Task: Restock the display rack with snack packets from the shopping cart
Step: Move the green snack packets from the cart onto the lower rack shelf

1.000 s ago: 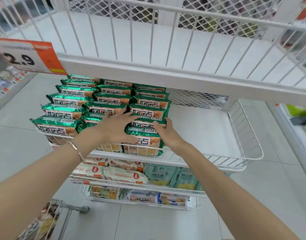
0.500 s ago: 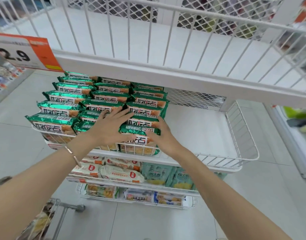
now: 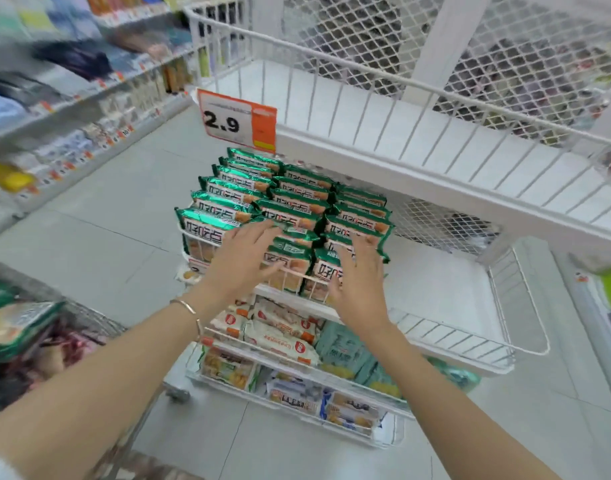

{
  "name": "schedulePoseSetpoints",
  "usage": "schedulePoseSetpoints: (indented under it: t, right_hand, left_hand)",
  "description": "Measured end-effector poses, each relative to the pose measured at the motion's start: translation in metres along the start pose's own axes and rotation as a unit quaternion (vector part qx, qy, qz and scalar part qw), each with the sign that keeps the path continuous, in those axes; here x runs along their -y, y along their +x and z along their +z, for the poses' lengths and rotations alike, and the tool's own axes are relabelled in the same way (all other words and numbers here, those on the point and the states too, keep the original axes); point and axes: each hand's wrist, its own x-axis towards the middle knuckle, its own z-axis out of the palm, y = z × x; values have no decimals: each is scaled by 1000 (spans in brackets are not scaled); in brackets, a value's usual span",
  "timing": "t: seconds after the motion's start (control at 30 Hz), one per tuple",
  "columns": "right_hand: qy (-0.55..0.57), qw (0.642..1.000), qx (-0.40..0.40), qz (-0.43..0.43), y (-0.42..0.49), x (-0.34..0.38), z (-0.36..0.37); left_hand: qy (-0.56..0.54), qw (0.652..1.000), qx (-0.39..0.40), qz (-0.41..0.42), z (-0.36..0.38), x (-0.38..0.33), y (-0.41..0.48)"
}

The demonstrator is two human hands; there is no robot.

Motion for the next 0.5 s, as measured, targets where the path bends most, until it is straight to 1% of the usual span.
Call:
schedulePoseSetpoints:
  t: [0.07,0.17,0.27,0.4,0.5]
  right_hand:
    - [25,998,20,-47,-8,51,13]
    - [61,988,86,-111,-16,132,45]
    - [88,970,147,-172,-25,221,85]
    - [119,945,231,-197,-46,329,132]
    - [117,930,294,-185,-64,379,162]
  left_hand:
    - [-2,999,2,-54,-13,40,-49]
    - [-4,991,3,-131,-36,102,-128]
    - [-4,973,32,-228,-63,151,-203]
    - [0,951,84,-298,-83,202,-286]
    - [6,929,123,-349,-90,234,-338]
